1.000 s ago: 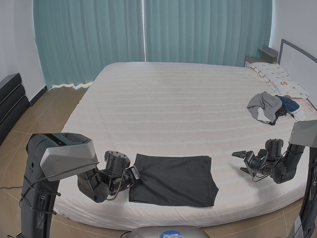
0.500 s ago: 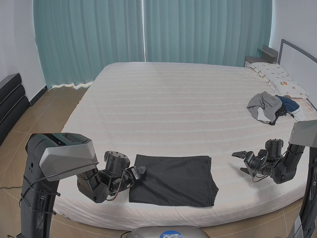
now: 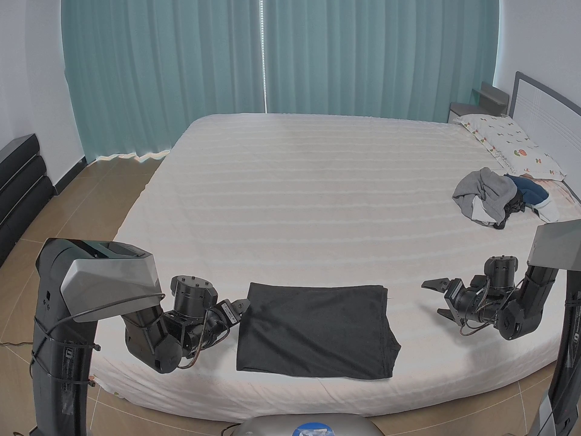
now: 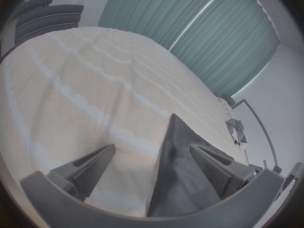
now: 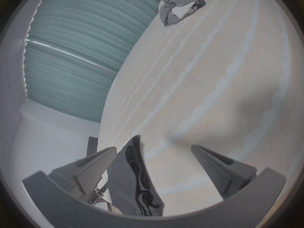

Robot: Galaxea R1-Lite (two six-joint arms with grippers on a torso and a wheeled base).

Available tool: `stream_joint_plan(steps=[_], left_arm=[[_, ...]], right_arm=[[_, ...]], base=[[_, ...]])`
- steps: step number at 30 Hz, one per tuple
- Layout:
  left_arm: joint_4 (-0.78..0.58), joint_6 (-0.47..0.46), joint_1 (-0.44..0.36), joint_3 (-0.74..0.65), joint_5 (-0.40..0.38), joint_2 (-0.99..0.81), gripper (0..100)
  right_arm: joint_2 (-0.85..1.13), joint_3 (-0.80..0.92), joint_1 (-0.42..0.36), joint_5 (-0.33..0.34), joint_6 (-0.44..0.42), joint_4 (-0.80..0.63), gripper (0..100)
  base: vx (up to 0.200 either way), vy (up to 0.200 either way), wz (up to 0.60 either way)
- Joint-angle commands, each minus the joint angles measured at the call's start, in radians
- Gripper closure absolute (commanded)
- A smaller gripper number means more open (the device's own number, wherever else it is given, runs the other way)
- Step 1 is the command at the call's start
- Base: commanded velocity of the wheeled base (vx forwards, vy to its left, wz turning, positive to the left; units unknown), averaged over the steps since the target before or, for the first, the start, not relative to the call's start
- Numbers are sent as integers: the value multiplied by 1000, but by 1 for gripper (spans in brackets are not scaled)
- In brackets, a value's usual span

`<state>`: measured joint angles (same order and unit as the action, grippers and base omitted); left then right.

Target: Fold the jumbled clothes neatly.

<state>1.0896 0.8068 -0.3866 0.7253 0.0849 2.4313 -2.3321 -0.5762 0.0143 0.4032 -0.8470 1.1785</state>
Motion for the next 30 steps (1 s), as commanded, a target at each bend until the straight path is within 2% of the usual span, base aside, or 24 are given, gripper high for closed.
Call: stream_joint_plan(steps=[1,6,10,13,14,16,18,20,21,22,27,30], left_arm=[[3,3,9,-18,-1,-29,0],[3,-18,9,-41,9,-86,0],[6,-54,12,-106,18,-169,0],[16,-118,46,-170,38,-273,0],[16,-118,46,-170,38,-273,0],[43,-146,64,-238,45,-399,0],[44,-146,66,-241,47,-406,0],[53,-209,72,-343,101,-590,0],[53,-209,72,-343,101,-590,0],[53,-255,72,-383,131,-676,0],[39,-288,64,-446,174,-868,0],[43,-396,61,-491,262,-999,0]], right_arm=[[5,1,-20,-4,0,-5,0],[16,12,-33,-57,8,-17,0],[140,78,-45,-168,13,-16,0],[260,133,-50,-179,20,-20,0],[260,133,-50,-179,20,-20,0],[407,179,-63,-181,32,-56,0],[415,180,-65,-182,34,-59,0],[657,229,-89,-216,95,-177,0],[657,229,-89,-216,95,-177,0],[786,240,-103,-245,131,-255,0],[1106,225,-152,-291,212,-517,0],[1360,179,-185,-325,306,-780,0]], base=[[0,0,0],[0,0,0],[0,0,0],[0,0,0],[0,0,0],[0,0,0],[0,0,0],[0,0,0],[0,0,0],[0,0,0],[0,0,0],[0,0,0]])
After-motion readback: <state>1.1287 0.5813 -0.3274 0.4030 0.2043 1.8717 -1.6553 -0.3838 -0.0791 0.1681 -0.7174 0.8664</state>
